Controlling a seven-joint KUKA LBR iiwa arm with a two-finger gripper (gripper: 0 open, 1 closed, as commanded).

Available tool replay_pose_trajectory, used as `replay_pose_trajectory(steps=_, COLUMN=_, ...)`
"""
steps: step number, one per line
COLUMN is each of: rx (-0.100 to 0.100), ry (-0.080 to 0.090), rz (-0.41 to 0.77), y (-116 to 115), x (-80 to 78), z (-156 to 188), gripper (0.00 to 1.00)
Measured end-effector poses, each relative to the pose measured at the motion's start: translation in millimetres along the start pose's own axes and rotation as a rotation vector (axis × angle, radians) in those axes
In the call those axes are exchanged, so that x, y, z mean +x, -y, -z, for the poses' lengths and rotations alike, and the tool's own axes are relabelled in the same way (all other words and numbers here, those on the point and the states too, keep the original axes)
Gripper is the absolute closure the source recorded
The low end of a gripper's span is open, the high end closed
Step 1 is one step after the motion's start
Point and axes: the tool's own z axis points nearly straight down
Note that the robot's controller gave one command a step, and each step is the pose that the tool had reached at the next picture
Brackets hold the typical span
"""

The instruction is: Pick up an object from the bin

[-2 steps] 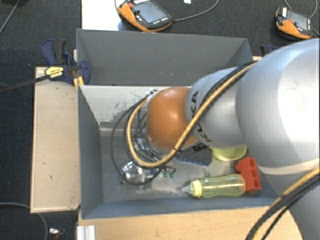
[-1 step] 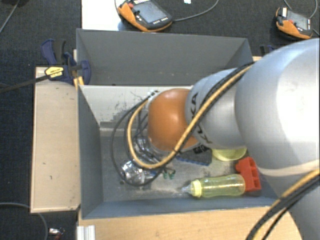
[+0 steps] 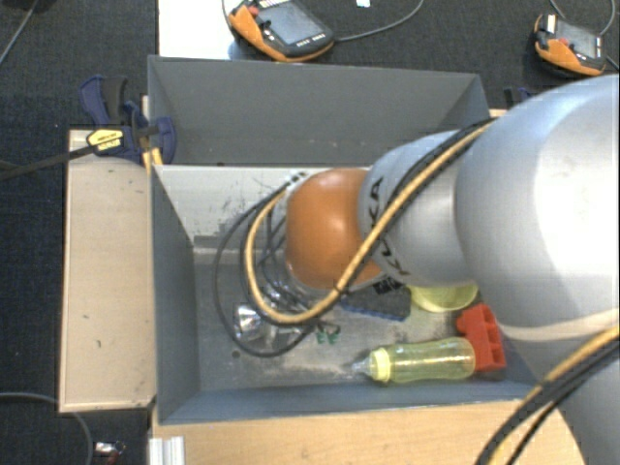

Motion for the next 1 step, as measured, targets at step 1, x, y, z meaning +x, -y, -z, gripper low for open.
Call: replay_pose_trajectory(steps=1, rx=0.000, ry=0.000, rz=-0.002, y=0.0, x=0.0, z=0.0, gripper=1.00)
